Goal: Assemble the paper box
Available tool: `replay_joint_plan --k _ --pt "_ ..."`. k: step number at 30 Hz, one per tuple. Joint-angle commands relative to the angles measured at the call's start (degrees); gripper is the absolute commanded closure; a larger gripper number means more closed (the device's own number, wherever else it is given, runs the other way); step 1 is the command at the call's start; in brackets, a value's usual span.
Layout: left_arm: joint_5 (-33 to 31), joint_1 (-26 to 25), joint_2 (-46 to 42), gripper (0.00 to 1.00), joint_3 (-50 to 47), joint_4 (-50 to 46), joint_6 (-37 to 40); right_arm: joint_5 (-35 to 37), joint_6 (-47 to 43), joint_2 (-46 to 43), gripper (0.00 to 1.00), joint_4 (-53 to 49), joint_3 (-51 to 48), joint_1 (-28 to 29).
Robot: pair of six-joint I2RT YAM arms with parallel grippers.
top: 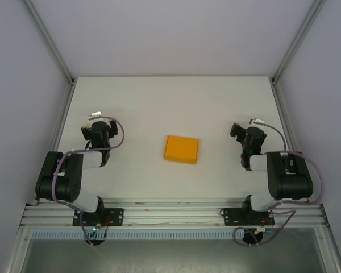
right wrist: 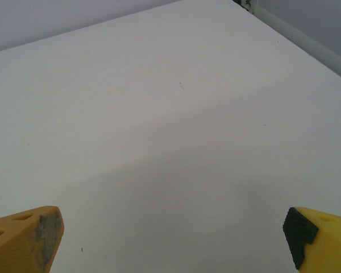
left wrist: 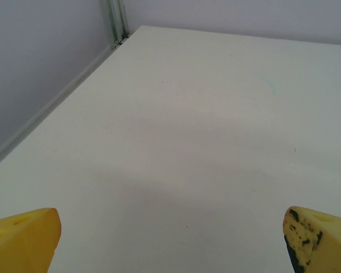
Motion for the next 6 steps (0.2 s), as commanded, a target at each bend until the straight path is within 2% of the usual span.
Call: replay_joint_plan --k 1,6 --pt "0.88 0.11 -0.32 0.0 0.56 0.09 0.88 0.36 0.85 -0.85 0.0 0.65 1.0 0.04" --pt "2.17 0.85 -1.2 0.0 -1.41 2.75 0.36 0.35 0.81 -0.87 0.0 0.7 0.98 0.02"
